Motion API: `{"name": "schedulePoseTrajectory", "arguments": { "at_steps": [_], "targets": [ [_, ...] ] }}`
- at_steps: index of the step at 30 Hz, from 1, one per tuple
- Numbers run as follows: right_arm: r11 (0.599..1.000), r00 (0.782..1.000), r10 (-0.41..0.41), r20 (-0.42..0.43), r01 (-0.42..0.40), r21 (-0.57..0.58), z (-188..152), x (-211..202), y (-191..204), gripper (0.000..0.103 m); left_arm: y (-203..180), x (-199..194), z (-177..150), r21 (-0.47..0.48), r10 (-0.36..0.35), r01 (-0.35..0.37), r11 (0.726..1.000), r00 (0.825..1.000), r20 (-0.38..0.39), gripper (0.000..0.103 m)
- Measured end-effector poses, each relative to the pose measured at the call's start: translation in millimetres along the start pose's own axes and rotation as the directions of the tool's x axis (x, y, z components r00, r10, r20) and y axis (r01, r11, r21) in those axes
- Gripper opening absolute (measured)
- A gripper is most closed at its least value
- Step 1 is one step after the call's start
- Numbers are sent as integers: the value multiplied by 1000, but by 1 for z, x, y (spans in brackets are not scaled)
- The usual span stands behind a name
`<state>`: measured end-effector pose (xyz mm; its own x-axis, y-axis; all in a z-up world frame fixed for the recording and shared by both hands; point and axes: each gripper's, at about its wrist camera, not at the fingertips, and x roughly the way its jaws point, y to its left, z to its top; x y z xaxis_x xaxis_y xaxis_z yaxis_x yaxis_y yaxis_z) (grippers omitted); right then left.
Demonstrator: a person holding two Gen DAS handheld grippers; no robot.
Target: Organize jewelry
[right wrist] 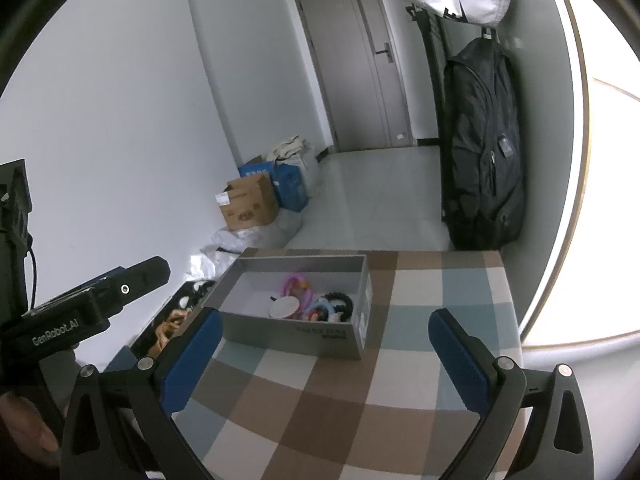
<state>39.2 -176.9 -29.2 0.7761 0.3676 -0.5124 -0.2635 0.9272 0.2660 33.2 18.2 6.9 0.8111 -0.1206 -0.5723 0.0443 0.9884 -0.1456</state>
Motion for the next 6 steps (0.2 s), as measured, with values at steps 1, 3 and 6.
{"name": "schedulePoseTrajectory", "arguments": {
  "at_steps": [1,3,6],
  "targets": [
    [1000,1000,0,0,0,0,0,0,0,103,0,-1,0,1,-3,3,1000,1000,1,93],
    [1000,1000,1,0,-1,0,0,0,0,103,-1,-2,0,6,-6,6,1000,1000,4,93],
    [1000,1000,1,1,-1,0,-1,0,0,103,-2,-2,-1,14,5,-5,1000,1000,10,93]
  ]
}}
